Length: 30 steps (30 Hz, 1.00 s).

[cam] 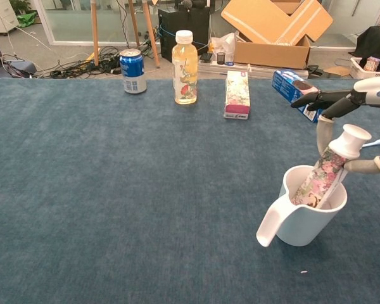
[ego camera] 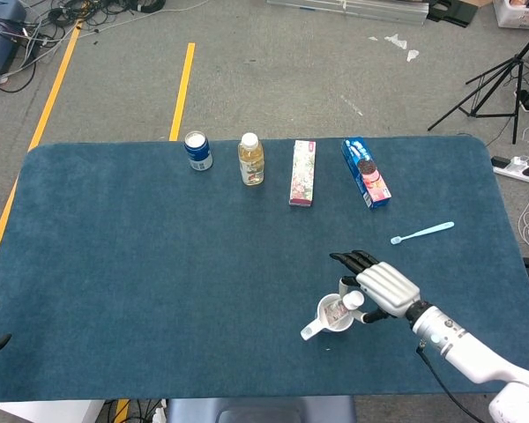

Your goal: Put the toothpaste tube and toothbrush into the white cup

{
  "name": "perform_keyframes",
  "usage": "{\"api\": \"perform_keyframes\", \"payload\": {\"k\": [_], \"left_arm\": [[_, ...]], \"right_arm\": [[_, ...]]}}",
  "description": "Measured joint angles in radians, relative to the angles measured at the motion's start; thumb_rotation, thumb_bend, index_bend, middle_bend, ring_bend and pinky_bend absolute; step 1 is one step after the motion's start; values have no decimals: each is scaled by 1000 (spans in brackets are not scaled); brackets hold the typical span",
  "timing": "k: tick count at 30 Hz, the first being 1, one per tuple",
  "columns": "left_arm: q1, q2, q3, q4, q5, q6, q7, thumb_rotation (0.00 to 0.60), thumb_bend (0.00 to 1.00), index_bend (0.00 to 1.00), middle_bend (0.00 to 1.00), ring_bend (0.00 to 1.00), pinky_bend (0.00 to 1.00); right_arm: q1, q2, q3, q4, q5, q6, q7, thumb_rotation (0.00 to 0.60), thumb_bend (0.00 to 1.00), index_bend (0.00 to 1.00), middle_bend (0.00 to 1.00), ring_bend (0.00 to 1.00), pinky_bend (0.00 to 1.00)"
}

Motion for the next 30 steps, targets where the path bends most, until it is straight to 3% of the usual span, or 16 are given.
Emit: {"api": "perform_keyframes", "payload": {"k": [20, 30], "left_arm": [[0, 3, -2, -2, -1, 1, -4, 600, 0, 385, 135, 158, 168], [0, 3, -2, -3, -1, 0, -5, 600, 0, 385, 135, 158, 168]], "right_arm": [[33, -43, -16, 29, 30, -46, -14, 600, 265, 576, 0, 0, 0], [41, -43, -24, 28, 28, -49, -9, 600, 262, 523, 0, 0, 0]]}}
